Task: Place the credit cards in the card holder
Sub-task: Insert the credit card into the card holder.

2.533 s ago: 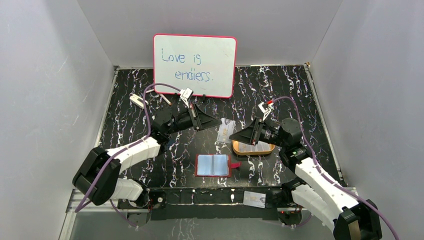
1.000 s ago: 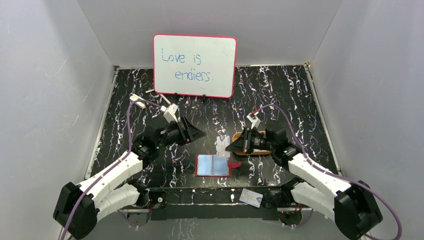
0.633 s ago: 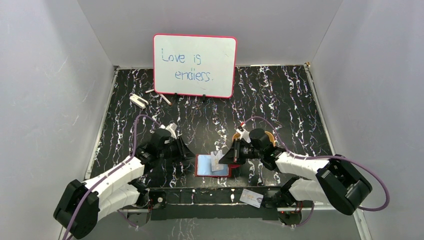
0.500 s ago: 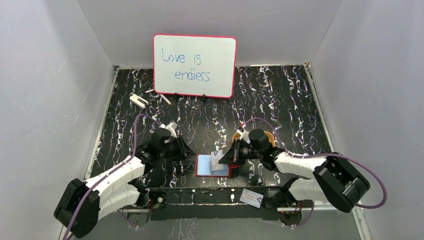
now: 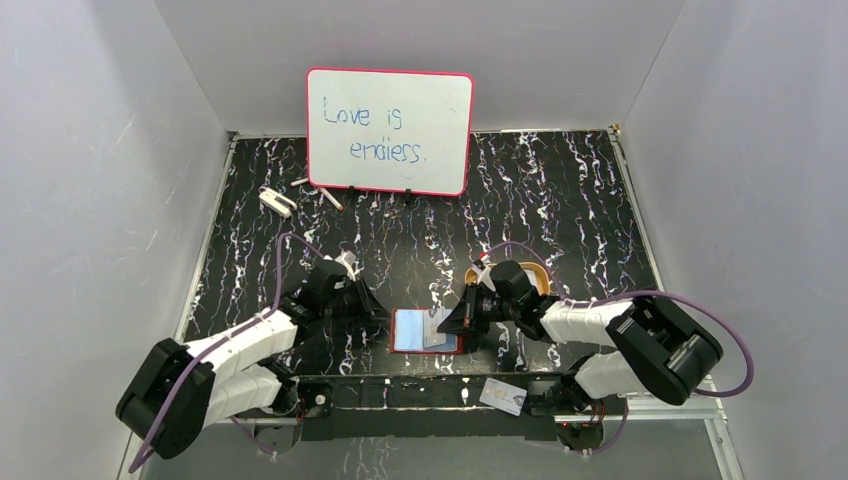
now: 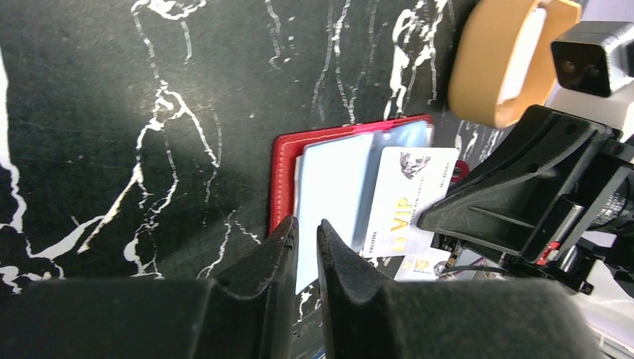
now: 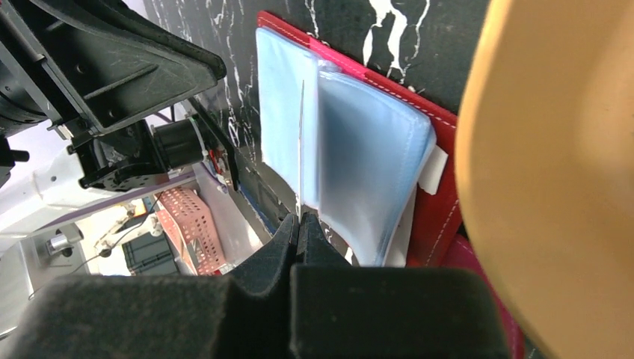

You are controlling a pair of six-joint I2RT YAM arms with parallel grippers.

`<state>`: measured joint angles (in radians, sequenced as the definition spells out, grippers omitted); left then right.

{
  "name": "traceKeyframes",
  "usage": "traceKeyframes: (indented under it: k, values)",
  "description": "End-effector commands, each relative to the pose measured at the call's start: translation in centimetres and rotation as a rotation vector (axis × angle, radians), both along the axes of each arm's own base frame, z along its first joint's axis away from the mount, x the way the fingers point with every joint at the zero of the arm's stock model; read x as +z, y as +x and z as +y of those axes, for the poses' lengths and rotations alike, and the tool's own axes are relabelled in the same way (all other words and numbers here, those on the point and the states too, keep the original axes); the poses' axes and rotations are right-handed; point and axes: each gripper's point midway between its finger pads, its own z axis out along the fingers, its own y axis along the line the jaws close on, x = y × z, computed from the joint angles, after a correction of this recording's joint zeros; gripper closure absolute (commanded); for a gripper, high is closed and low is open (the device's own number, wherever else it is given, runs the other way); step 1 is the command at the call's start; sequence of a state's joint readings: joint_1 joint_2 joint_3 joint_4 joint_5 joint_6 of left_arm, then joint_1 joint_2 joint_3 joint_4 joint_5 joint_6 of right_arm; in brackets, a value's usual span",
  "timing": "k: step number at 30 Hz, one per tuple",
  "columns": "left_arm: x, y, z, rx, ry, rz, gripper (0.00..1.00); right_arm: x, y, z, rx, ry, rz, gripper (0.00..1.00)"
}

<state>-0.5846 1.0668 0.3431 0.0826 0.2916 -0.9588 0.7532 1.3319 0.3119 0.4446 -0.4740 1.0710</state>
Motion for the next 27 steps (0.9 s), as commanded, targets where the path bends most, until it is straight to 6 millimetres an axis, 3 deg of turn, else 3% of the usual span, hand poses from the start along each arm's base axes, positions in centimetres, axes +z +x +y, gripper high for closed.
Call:
traceKeyframes:
  k: [1,9,27]
  values:
    - [-1.2,-0.4,0.3,0.006,0.021,0.036,0.86,0.7,0.6,0.8,0.011,0.029,-0.039,1.0]
    - [-2.7,-0.8,0.2,-0.011,0.033,0.075,0.87,0.2,0.3,1.1,0.023,0.04,-0.021,1.0]
    - [-3.8,-1.5,-0.2,-0.034,0.025,0.117,0.89,-0.6,0.1,1.5,0.012,0.057,0.007,1.0]
